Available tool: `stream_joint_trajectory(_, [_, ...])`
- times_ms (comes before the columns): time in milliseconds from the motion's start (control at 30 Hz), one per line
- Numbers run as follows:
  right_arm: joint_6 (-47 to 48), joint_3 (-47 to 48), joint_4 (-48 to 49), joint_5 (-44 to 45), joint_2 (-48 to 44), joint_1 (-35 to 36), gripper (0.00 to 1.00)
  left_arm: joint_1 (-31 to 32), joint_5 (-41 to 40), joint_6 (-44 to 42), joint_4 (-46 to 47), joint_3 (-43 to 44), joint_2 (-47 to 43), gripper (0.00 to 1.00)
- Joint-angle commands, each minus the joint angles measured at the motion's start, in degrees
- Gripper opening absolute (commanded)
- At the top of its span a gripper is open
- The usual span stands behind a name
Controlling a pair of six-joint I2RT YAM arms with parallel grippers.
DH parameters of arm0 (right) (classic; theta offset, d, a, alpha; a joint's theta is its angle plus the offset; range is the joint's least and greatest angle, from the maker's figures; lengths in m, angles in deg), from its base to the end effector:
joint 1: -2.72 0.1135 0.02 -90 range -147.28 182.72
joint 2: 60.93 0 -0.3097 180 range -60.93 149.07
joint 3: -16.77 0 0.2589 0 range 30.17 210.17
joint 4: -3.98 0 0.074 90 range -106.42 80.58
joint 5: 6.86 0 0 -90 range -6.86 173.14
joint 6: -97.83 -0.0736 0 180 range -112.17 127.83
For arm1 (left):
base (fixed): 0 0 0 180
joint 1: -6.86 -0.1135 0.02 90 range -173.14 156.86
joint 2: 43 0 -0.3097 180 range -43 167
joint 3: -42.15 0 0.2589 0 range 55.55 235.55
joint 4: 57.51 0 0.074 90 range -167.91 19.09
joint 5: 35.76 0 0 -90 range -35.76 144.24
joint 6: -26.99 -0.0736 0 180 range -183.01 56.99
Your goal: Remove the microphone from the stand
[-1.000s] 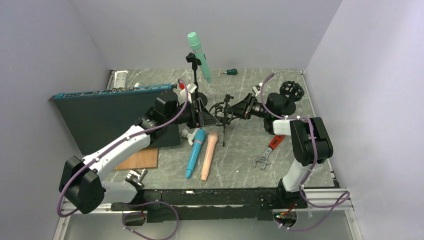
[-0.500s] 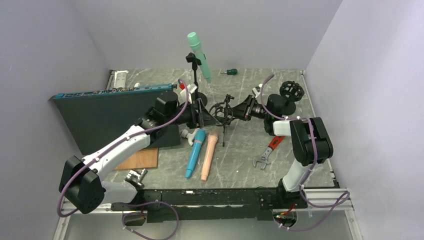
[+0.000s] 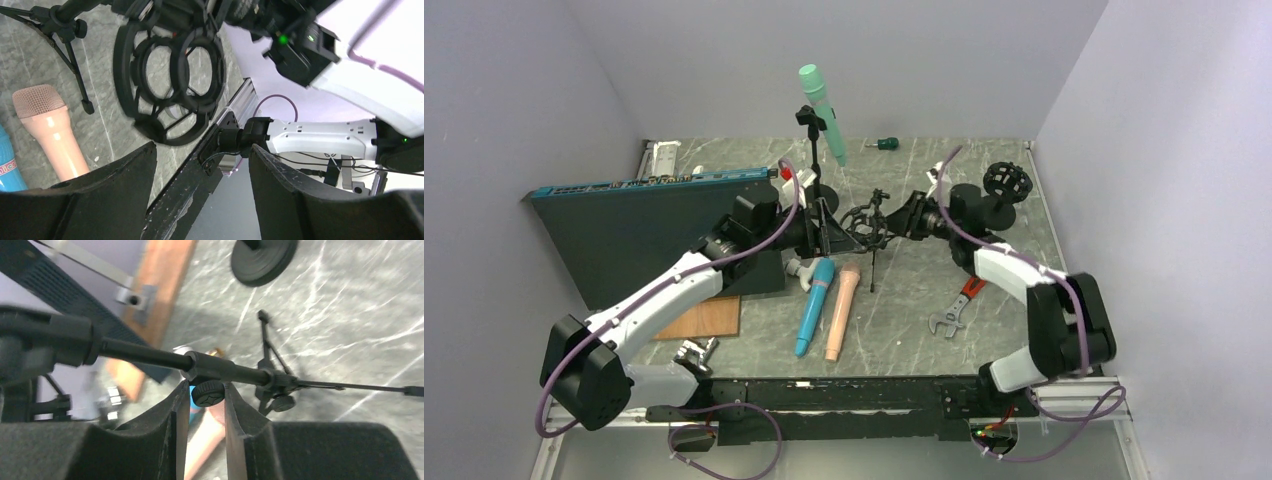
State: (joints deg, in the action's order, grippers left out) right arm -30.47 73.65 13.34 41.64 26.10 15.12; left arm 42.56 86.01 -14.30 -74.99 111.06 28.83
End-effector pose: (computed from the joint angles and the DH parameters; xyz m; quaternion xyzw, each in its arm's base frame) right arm 0.3299 0.1225 0.2469 -0.0236 0.7952 0.4909 0.3551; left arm 0.2291 -0.2124 0.3470 0.0657 0.8024 -0.5352 0.2556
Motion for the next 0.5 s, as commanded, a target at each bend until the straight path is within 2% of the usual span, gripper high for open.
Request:
stream_joint_trajectory(0, [24.48,0.46,-13.67,35.63,-8.22,11.75,0.00,0.16,-0.89,-1.32,1.29,-0.17,-2.39,0.71])
stream_joint_trajectory(100, [27.25,-3.74,-9.44,46.81,-11.14,16.36,0.00,0.11,-1.06,-1.32,1.24,0.08,-2.46,0.71])
stream_joint_trajectory(333, [37.35,-10.80,-0.44,59.50,-15.26,23.61,0.00,0.13,-1.67,-1.49,0.82,-0.22,-3.05,0.71])
stream_joint_trajectory(467, [43.62,-12.37,2.67,70.24,-16.03,29.04,0.00,0.16,-1.74,-1.38,0.97,-0.67,-3.31,0.71])
